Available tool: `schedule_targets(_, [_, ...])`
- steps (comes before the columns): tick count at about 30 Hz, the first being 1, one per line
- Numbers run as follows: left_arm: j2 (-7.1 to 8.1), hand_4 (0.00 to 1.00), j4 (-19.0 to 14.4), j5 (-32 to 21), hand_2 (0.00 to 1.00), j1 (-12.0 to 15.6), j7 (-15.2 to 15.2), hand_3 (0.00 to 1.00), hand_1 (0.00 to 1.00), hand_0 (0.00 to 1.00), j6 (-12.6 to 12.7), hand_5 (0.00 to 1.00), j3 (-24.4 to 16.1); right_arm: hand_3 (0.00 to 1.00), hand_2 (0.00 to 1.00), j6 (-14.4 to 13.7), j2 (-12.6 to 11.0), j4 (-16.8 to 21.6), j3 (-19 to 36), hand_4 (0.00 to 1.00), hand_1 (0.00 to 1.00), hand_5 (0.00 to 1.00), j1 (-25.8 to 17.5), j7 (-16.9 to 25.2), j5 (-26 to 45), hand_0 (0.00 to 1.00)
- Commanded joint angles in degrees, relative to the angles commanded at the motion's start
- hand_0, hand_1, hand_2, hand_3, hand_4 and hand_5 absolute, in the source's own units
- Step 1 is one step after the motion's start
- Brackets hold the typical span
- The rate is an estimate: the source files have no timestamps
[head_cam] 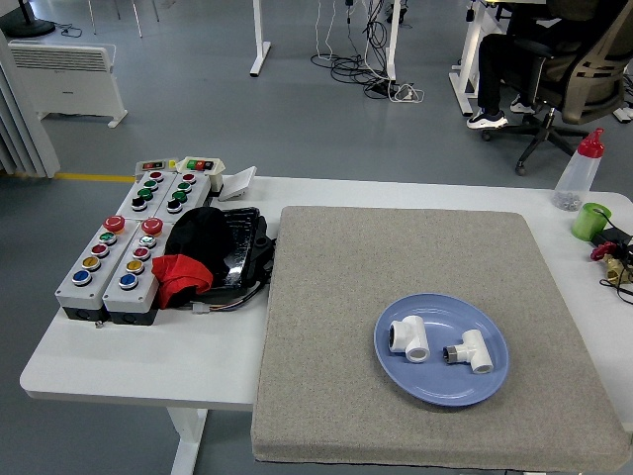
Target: Pick pipe place plate twice
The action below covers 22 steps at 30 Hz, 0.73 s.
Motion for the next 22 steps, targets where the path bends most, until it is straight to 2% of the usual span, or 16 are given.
schedule_targets(22, [0.0,0.632,0.06,-0.35,0.644,0.05,-0.14,0.726,0.609,0.633,-0.12,0.998,0.14,0.838,0.891,0.2,-0.03,-0.03,-0.18,0.613,0.819,0.547,-0.2,0.05,0.47,0.863])
